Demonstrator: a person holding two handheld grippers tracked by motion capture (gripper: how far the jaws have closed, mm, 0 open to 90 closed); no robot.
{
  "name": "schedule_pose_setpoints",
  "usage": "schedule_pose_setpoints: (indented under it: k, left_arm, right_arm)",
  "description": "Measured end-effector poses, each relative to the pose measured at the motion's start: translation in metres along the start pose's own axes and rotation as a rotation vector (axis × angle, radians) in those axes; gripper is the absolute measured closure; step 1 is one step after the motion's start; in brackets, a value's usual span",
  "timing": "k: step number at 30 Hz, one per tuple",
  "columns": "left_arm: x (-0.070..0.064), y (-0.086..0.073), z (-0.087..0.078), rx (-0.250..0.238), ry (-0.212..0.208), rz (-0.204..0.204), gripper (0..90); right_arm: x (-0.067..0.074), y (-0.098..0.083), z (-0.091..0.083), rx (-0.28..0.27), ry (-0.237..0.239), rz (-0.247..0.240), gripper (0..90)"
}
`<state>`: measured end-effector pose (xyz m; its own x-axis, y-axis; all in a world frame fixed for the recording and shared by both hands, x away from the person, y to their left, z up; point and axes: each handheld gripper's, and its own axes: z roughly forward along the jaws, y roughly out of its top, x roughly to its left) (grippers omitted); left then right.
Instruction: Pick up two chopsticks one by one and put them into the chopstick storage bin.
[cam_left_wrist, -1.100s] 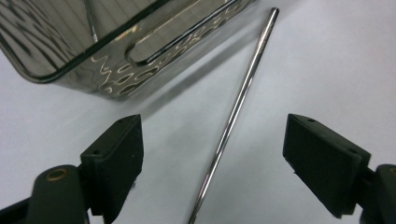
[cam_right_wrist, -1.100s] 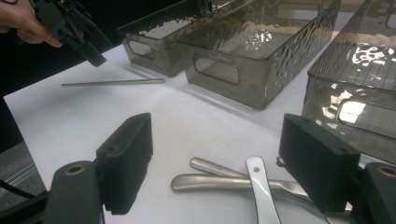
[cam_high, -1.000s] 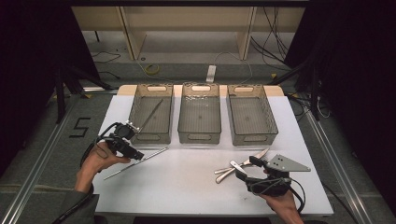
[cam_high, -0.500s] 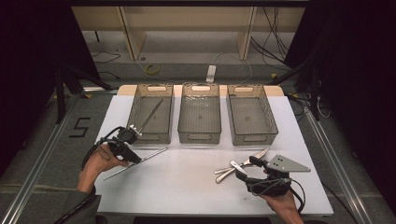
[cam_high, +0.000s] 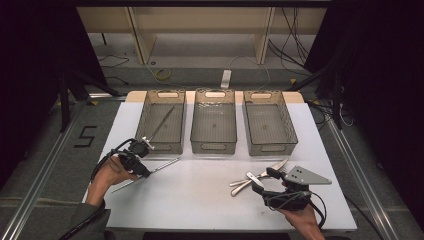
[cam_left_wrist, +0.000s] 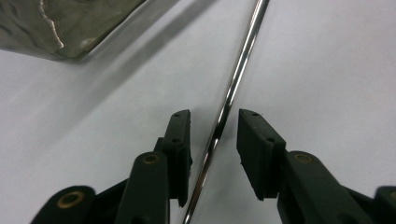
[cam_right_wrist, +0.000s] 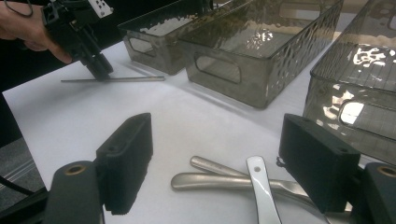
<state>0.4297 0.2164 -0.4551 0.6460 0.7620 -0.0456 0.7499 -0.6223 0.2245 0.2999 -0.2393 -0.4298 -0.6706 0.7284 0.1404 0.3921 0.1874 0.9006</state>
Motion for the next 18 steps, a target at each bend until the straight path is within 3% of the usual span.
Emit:
schedule_pose_setpoints:
  k: [18]
  left_arm:
    - [-0.0044, 0.0003, 0.007, 0.045, 0.005, 0.047, 79.7]
  right_arm:
    - [0.0008, -0.0002, 0.0008, 0.008, 0.0, -0.006, 26.8]
